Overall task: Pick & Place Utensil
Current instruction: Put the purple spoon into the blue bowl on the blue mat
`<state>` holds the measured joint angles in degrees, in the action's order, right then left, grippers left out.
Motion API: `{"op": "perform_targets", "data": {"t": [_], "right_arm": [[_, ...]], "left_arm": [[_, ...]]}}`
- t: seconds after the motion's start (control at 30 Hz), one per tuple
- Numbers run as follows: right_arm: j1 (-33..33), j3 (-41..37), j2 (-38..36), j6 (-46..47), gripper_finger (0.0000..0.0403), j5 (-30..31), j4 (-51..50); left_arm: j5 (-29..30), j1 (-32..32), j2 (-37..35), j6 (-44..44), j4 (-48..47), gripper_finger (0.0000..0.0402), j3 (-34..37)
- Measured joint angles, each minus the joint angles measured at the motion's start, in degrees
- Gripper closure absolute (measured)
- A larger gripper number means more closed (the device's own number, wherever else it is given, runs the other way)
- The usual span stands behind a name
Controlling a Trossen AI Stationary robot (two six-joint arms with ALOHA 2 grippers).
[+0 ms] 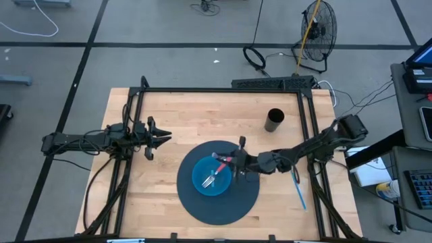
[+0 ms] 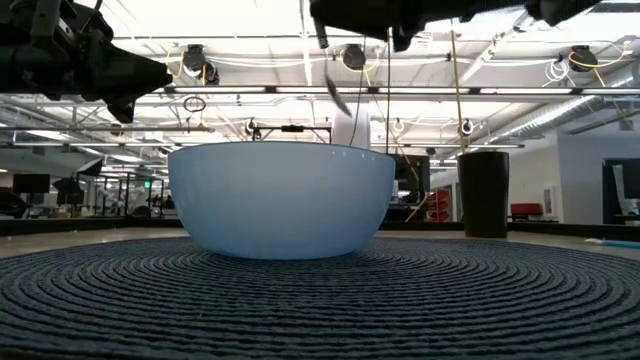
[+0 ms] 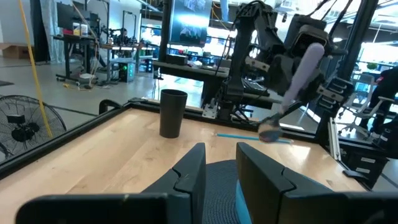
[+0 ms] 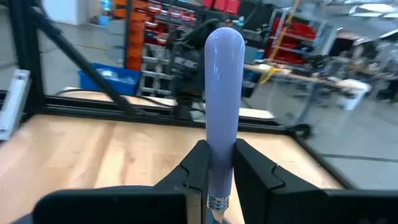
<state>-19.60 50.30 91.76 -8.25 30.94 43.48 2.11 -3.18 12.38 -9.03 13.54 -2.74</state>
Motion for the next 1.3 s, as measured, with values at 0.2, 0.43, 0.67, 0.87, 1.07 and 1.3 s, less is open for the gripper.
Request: {"op": "perform_targets", "data": {"t": [0.2, 0.43, 0.67, 0.87, 1.07, 1.3], "right_arm": [[1.7, 1.4, 5.9, 4.6, 0.0359, -7.0, 5.0], [3.6, 7.6, 13.6, 7.6, 0.0359, -11.7, 5.1], [5.2, 8.5, 16.9, 13.6, 0.0359, -10.0, 5.0], [5.4, 8.5, 18.7, 18.6, 0.0359, -7.9, 4.3], [5.4, 8.4, 19.2, 22.5, 0.0359, -6.8, 2.8], [5.6, 8.4, 19.7, 26.5, 0.0359, -3.9, 0.2]], "left_arm": [[0.1, 0.0, 0.0, 0.1, 0.0, 0.0309, 0.0], [0.5, 0.0, 0.0, -0.1, -0.3, 0.0309, 0.0], [0.8, 0.0, 0.0, 0.1, -0.5, 0.0309, 0.0], [1.0, 0.0, 0.0, 0.9, -0.5, 0.0309, 0.0], [1.0, 0.0, 0.0, 1.0, -0.5, 0.0309, 0.0], [1.0, 0.0, 0.0, 1.0, -0.4, 0.0309, 0.0]]}}
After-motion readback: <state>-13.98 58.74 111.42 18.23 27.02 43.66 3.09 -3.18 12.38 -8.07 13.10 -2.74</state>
